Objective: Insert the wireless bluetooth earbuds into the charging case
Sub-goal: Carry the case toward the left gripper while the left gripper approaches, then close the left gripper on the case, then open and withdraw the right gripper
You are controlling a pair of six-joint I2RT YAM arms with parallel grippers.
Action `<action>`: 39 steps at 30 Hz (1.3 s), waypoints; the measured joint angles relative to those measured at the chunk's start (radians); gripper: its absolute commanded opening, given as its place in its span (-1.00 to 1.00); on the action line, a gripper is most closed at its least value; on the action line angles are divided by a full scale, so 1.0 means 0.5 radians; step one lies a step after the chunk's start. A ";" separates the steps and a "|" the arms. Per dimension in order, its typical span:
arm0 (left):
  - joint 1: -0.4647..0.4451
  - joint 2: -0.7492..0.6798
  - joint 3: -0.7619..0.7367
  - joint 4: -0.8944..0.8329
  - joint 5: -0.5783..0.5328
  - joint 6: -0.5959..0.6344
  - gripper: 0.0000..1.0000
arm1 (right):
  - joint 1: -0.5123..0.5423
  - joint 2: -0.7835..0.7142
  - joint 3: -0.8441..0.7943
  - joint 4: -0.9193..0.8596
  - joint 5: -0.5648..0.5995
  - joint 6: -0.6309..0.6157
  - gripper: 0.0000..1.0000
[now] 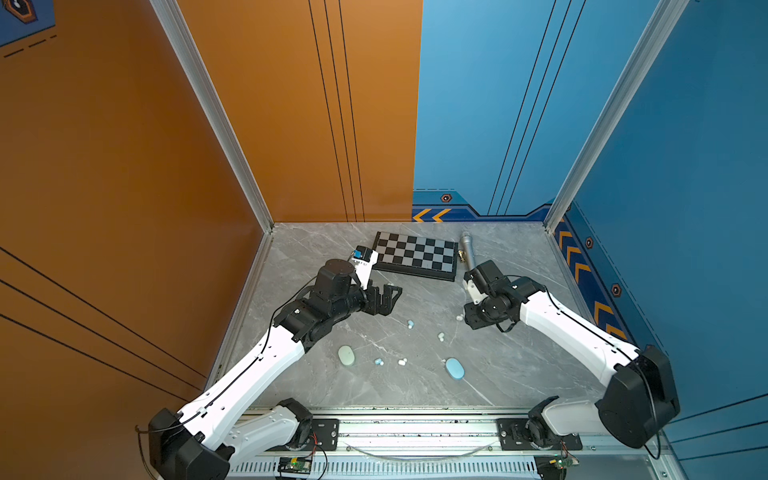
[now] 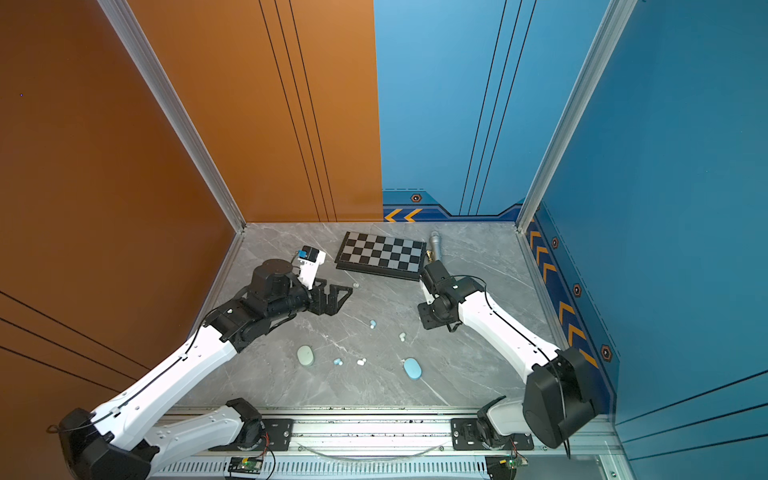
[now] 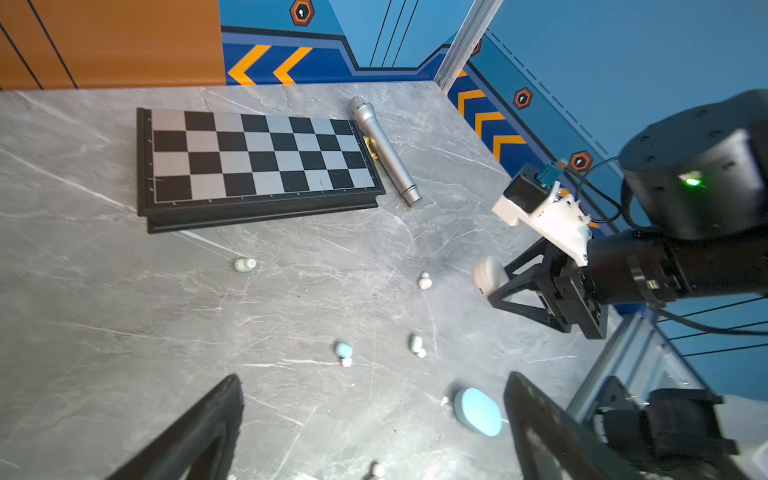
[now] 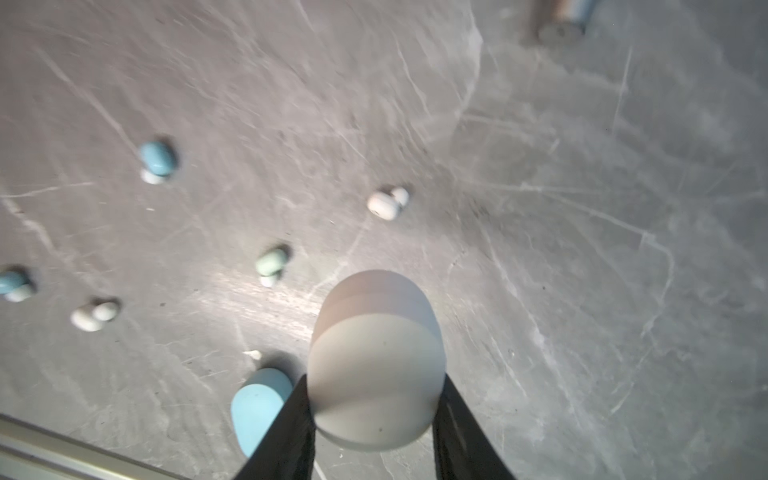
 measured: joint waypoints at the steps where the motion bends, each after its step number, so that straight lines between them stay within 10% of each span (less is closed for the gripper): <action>1: 0.017 0.015 0.027 -0.010 0.062 -0.063 0.96 | 0.047 -0.041 0.024 0.017 0.001 -0.049 -0.28; 14: -0.037 0.150 0.156 -0.045 0.665 -0.539 0.90 | 0.385 -0.264 0.242 0.124 0.008 -0.334 -0.32; 39: -0.229 0.542 0.347 0.048 0.745 -0.692 0.41 | 0.525 -0.150 0.437 0.124 0.003 -0.406 -0.35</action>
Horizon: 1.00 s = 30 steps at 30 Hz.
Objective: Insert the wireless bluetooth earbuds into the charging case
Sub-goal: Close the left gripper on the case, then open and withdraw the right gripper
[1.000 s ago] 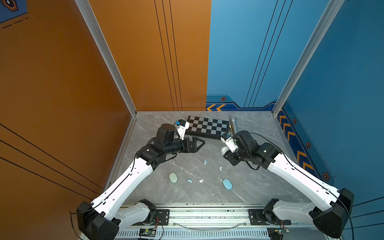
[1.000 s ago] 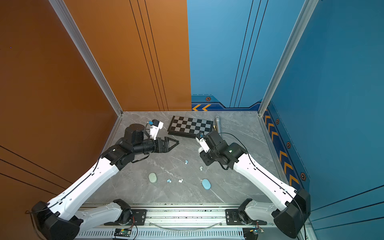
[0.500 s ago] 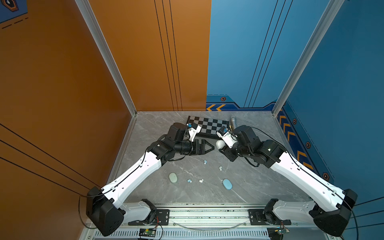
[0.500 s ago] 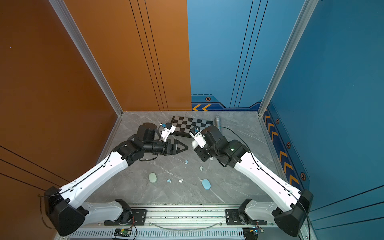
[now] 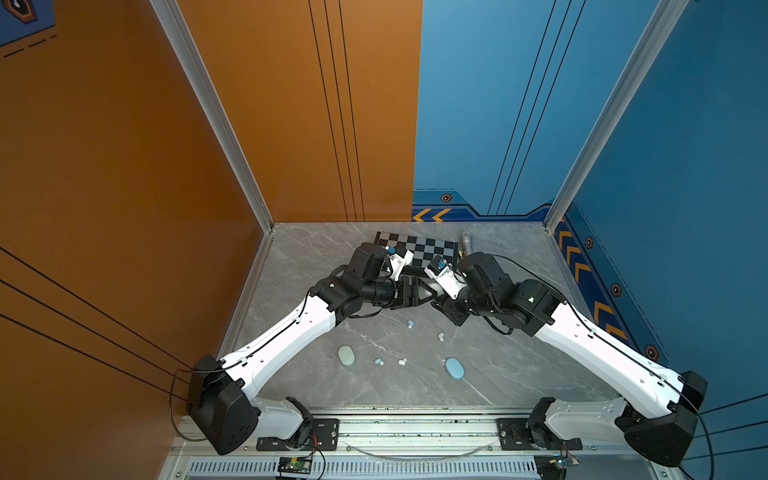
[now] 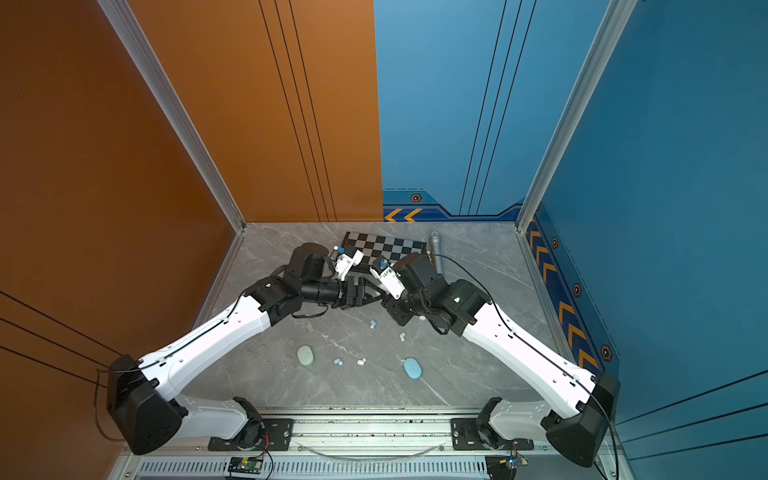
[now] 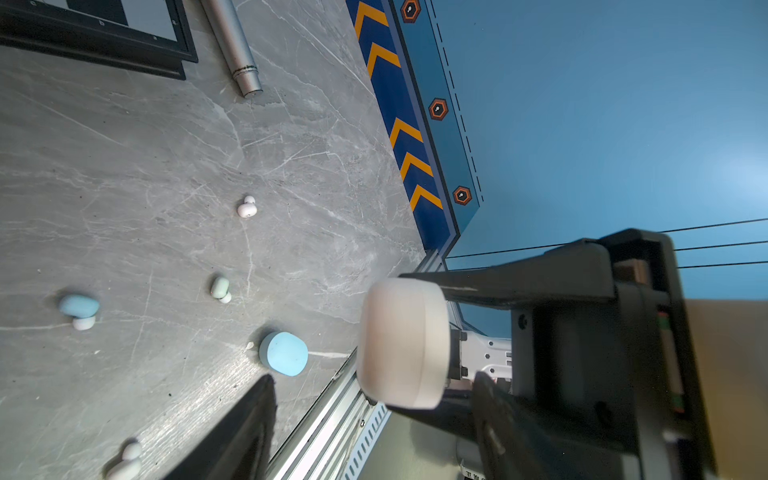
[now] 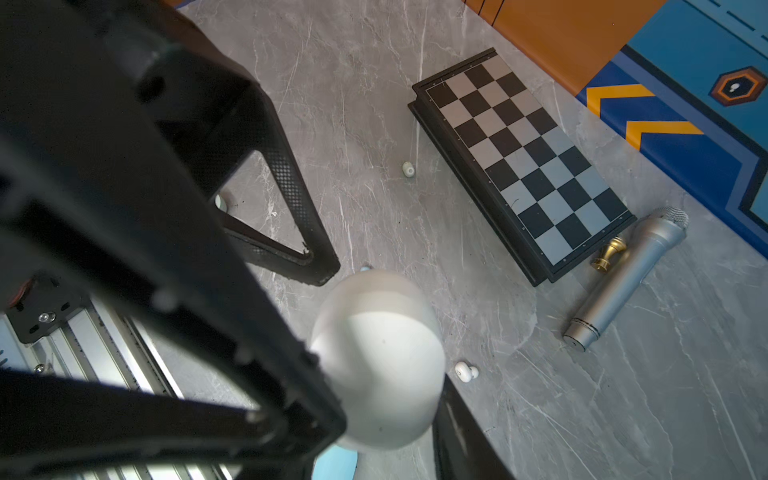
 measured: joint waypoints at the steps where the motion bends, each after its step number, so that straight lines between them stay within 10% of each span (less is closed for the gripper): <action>1: -0.002 0.004 0.000 0.008 0.000 -0.008 0.37 | 0.001 0.000 0.000 0.000 0.001 0.001 -0.35; 30: -0.070 0.033 -0.029 0.379 -0.185 -0.185 0.16 | -0.005 0.000 0.007 0.140 -0.007 0.333 -0.37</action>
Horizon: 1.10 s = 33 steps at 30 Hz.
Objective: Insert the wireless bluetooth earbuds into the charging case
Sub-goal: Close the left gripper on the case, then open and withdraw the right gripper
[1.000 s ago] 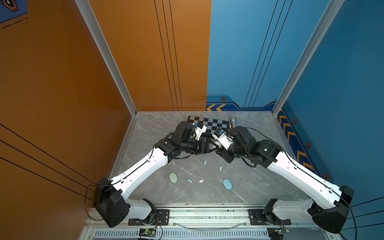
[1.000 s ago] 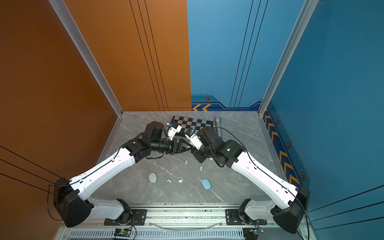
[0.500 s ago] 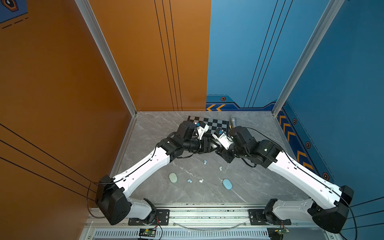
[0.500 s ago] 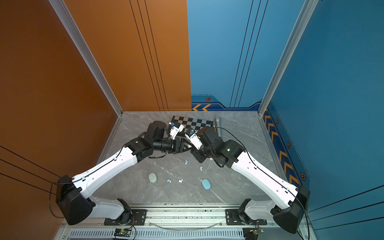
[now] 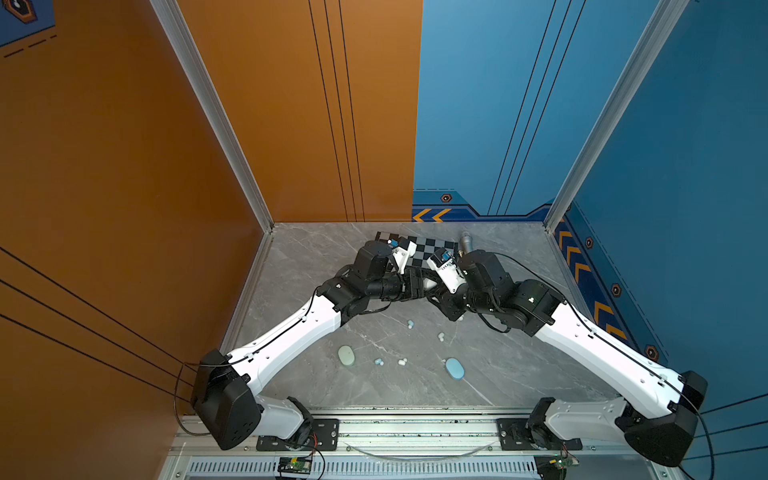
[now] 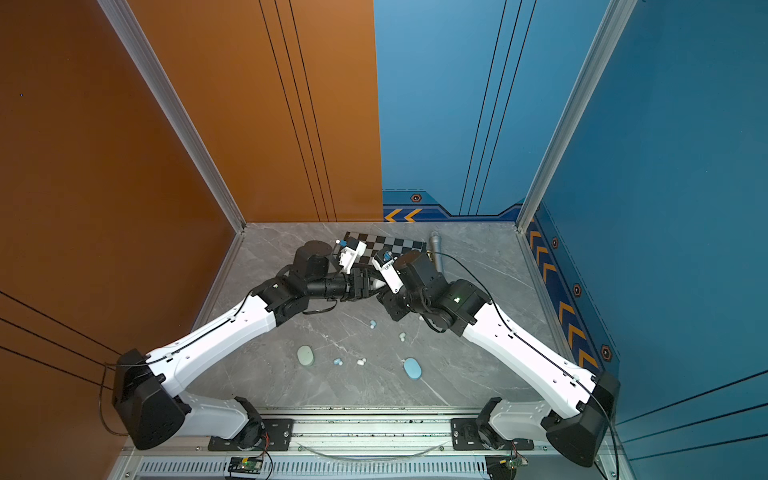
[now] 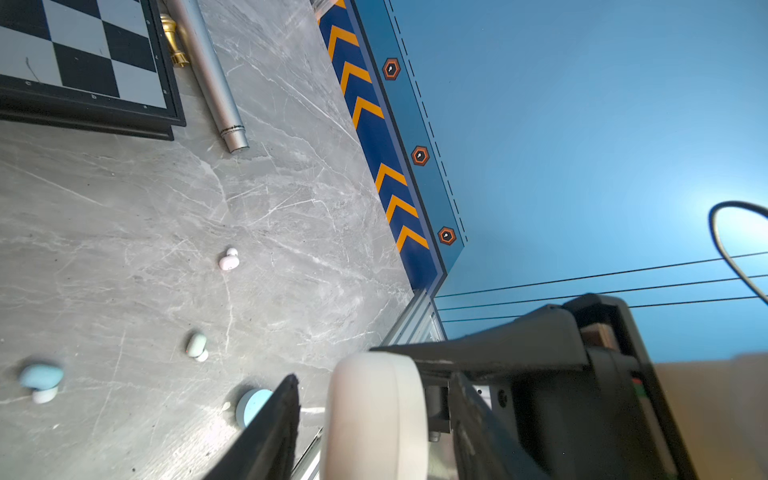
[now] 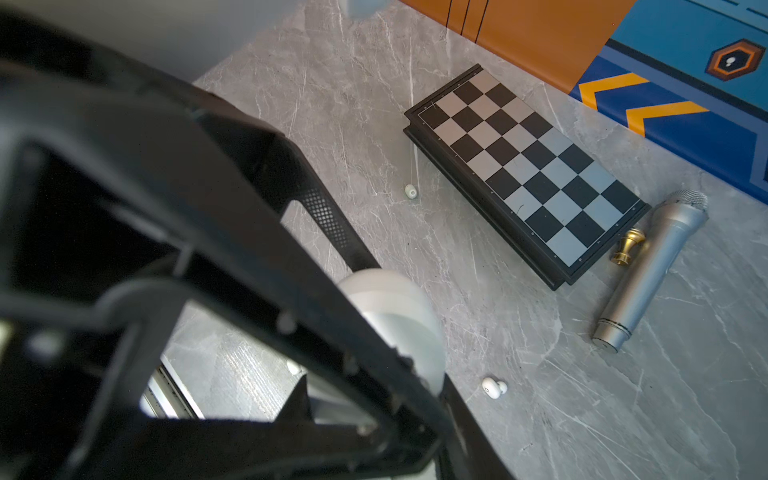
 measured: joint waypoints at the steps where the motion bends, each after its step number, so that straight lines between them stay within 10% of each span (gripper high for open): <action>1: -0.001 -0.007 -0.013 0.024 -0.014 -0.006 0.16 | -0.003 0.000 0.000 0.005 0.000 0.019 -0.38; 14: -0.002 -0.117 -0.094 0.144 -0.127 -0.058 0.42 | -0.087 -0.057 -0.005 0.084 -0.008 0.198 -0.43; 33: -0.002 -0.045 -0.097 0.256 -0.131 -0.111 -0.11 | -0.090 -0.059 -0.068 0.179 -0.008 0.317 -0.44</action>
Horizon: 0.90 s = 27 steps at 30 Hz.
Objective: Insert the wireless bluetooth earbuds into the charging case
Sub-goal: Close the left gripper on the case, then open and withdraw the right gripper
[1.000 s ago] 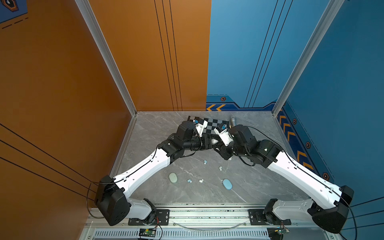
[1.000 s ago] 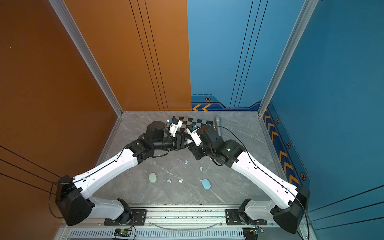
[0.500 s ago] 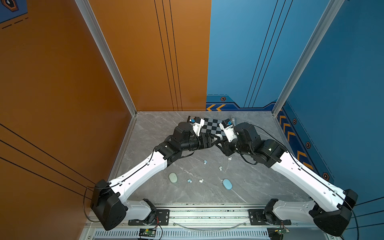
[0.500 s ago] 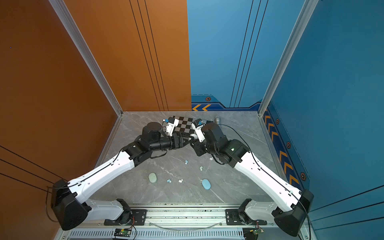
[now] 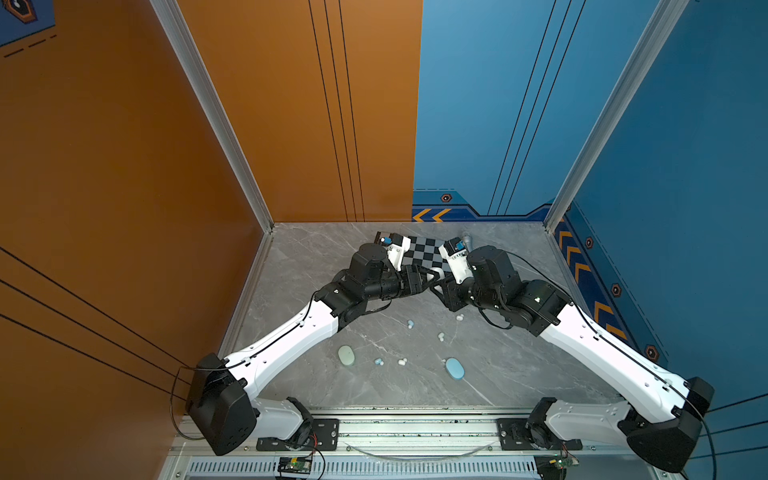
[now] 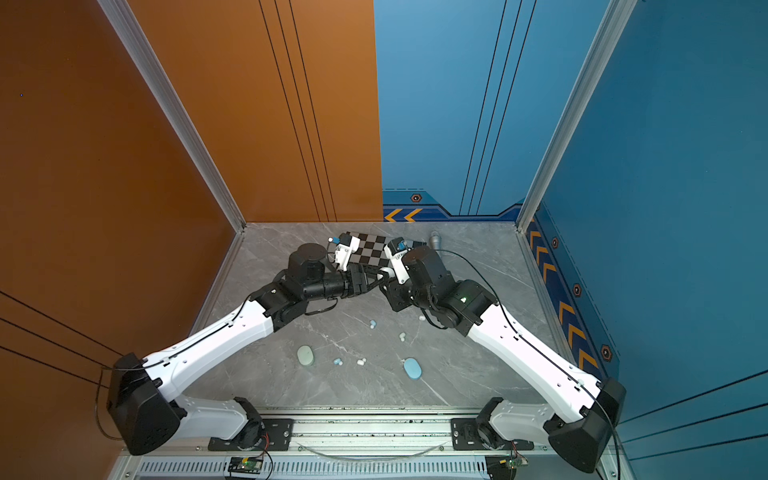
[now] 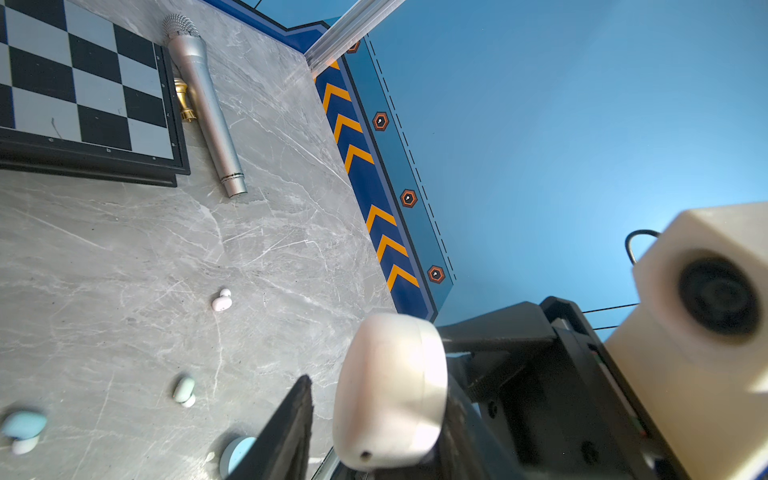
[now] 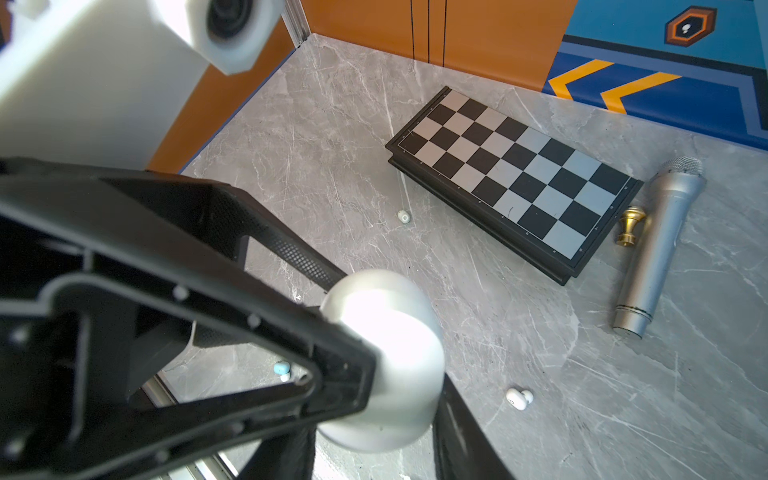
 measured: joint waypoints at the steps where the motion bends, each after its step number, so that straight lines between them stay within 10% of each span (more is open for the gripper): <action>1: -0.001 0.003 0.000 0.003 0.001 -0.005 -0.17 | -0.001 0.000 -0.005 0.007 0.000 0.005 -0.44; 12: -0.012 0.052 0.010 0.040 -0.005 -0.012 -0.88 | -0.025 -0.008 -0.034 0.021 -0.002 0.097 -0.19; 19: -0.003 0.054 0.010 0.053 -0.014 -0.012 -0.93 | -0.143 -0.013 -0.041 0.006 -0.179 0.155 0.50; 27: 0.101 0.091 0.084 -0.312 0.116 0.175 -0.94 | -0.526 -0.144 -0.022 0.011 -0.529 0.264 0.65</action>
